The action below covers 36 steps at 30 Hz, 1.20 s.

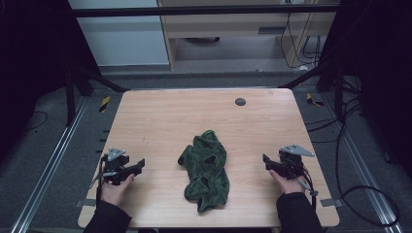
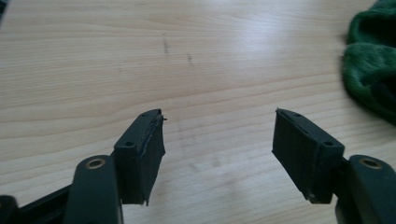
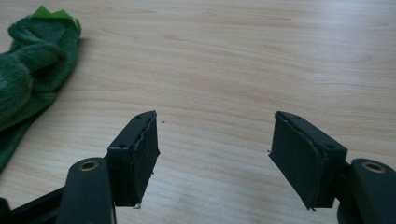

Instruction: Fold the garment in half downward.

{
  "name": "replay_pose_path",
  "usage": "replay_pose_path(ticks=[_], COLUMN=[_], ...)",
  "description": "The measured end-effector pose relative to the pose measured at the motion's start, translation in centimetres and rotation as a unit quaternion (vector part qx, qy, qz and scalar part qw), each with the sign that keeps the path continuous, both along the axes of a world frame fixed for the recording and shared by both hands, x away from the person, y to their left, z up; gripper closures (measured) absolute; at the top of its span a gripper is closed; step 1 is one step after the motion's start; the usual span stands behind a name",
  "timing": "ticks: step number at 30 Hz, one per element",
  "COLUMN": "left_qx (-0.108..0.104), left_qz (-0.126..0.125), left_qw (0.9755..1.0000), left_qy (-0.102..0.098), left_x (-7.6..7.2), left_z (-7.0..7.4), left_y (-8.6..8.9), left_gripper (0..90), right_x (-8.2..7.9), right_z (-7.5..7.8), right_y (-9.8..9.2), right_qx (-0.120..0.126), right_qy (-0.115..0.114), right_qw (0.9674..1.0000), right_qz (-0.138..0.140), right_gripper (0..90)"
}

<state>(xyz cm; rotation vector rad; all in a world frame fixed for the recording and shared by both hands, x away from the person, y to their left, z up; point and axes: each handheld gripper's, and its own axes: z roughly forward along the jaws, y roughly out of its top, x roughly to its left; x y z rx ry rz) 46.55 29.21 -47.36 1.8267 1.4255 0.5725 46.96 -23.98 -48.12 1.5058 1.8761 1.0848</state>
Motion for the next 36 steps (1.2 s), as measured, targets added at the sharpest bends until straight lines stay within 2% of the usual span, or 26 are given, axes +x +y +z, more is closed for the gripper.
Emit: replay_pose_path(ticks=[5,13,15,19,28,36], left_qx=[-0.003,-0.015,-0.012,-0.010,0.015,0.014], left_qz=[-0.019,-0.035,-0.040,-0.048,-0.069,-0.086], left_qw=[0.9997,0.9993,0.9991,0.9988,0.9973,0.9954], left_qy=[0.013,0.000,-0.001,-0.005,-0.022,-0.039], left_x=[-0.1,-0.2,-0.1,0.2,1.3,2.9], left_z=[0.0,0.9,1.1,1.6,2.7,4.1], left_y=[-0.8,-1.1,-1.3,-1.8,-3.9,-5.8], left_gripper=[36.7,41.8,43.5,44.6,45.9,47.0], right_x=[-0.2,-0.3,-0.2,0.1,0.9,2.2], right_z=[0.2,1.2,1.7,2.3,3.8,4.9], right_y=[0.1,1.5,2.3,2.9,4.3,6.1], right_qx=[0.008,0.010,0.006,0.004,0.011,0.012], right_qy=[-0.002,-0.008,-0.008,-0.011,-0.022,-0.028], right_qw=[0.9999,0.9988,0.9978,0.9969,0.9950,0.9932], right_qz=[0.013,0.048,0.065,0.078,0.097,0.112], right_gripper=[33.1,35.7,35.9,35.7,37.0,38.0])
